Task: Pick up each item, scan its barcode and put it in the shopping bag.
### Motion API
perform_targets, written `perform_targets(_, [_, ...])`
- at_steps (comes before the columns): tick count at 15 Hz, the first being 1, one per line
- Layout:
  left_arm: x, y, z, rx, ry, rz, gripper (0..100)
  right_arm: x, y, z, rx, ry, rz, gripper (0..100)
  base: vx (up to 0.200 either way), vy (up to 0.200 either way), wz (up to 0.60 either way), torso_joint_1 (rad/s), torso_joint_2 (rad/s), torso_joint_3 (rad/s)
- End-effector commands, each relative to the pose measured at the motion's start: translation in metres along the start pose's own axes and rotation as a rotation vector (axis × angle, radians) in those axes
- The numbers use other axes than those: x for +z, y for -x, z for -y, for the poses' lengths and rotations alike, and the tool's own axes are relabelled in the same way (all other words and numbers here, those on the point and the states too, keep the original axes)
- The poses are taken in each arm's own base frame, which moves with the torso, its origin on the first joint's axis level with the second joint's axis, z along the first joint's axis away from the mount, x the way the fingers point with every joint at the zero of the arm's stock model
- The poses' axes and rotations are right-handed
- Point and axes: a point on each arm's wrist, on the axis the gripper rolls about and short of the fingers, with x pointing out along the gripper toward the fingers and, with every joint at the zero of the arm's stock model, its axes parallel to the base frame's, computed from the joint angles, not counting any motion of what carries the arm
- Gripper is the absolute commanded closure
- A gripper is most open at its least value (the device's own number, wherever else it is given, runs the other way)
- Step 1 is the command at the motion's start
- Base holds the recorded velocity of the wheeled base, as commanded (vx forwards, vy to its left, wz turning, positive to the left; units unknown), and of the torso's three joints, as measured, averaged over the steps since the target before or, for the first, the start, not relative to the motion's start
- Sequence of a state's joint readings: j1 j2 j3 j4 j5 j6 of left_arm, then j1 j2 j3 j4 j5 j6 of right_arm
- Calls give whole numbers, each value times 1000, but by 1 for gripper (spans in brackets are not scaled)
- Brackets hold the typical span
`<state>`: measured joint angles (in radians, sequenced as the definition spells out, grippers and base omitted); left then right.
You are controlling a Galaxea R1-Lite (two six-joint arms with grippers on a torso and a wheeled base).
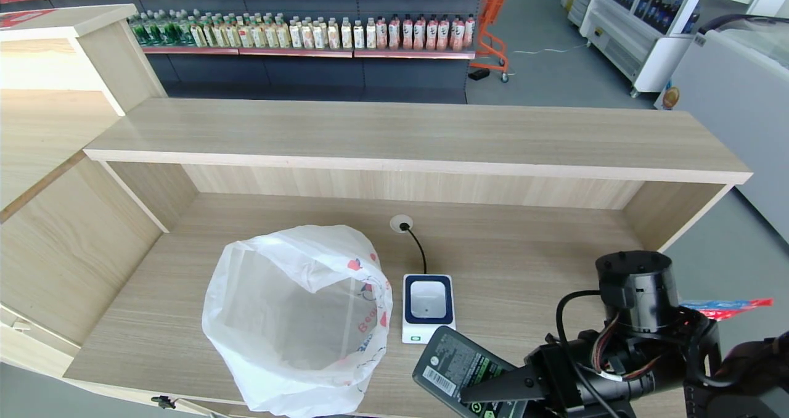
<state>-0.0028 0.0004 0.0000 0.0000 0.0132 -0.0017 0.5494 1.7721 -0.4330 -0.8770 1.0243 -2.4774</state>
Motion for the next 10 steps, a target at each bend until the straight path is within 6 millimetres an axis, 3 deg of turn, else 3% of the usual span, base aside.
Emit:
perform_targets(1, [0,0,0,0,1,0,0,0,-1,-1,1,-2,1,100,0,0,0,0,0,0])
perform_targets(4, [0,0,0,2,0,0,0,-5,0,4,-8,-30,-12,100,0,0,0,0,0,0])
perform_targets(5, [0,0,0,0,0,0,0,-9,8,24,-39,-117,-42,100,0,0,0,0,0,0])
perform_targets(7, [0,0,0,0,0,0,0,-12,56,84,-130,-390,-219,100,0,0,0,0,0,0])
perform_targets(8, [0,0,0,0,0,0,0,-4,90,101,-154,-550,-404,100,0,0,0,0,0,0])
perform_targets(10, [0,0,0,0,0,0,0,9,129,97,-284,-1080,-626,100,0,0,0,0,0,0])
